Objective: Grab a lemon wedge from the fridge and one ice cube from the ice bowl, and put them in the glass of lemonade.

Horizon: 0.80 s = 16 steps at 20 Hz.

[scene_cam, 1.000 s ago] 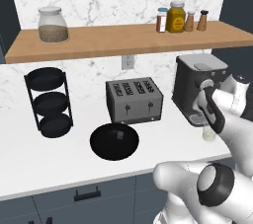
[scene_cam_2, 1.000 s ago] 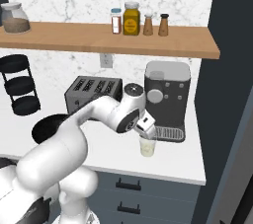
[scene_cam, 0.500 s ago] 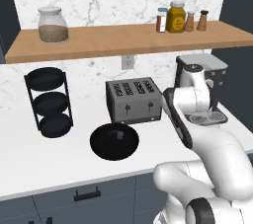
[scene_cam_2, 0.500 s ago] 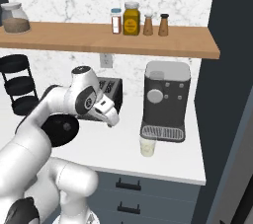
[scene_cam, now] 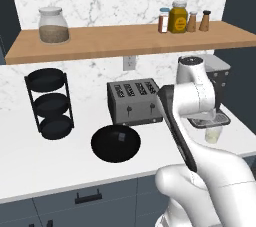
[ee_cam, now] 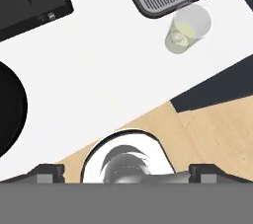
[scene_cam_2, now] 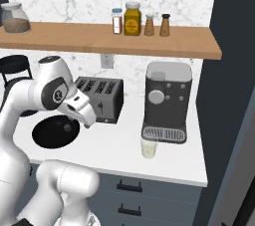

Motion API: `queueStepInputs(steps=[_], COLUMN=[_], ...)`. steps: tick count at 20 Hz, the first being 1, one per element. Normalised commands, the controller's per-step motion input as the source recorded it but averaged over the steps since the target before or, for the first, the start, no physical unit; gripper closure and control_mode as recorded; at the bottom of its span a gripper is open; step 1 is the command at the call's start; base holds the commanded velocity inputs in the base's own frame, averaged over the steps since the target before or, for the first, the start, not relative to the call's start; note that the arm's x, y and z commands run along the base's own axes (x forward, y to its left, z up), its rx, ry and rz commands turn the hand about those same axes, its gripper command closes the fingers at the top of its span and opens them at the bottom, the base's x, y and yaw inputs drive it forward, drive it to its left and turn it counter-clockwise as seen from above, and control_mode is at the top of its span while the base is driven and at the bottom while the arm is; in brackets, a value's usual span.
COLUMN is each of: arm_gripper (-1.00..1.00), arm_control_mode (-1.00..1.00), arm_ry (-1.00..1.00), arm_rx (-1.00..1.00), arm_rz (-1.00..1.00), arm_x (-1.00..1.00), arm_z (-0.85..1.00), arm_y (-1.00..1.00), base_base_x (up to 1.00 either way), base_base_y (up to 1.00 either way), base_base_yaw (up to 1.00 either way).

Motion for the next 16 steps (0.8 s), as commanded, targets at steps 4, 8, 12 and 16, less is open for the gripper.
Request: queueStepInputs(steps=[4,8,12,16], arm_gripper=[-1.0,-1.0,-1.0,-1.0], arm_control_mode=[-1.0,-1.0,-1.0,-1.0], arm_ry=[0.0,0.0,0.0,0.0], arm_rx=[0.02,0.0,0.0,0.0], arm_rz=[0.09,0.02,0.0,0.0], arm_x=[-0.68,-0.06,0.0,0.0], arm_z=[-0.01,0.0,0.0,0.0], arm_y=[0.06,0.0,0.0,0.0], base_base_x=[0.0,0.0,0.0,0.0], base_base_y=[0.0,0.0,0.0,0.0], base_base_yaw=[0.0,0.0,0.0,0.0])
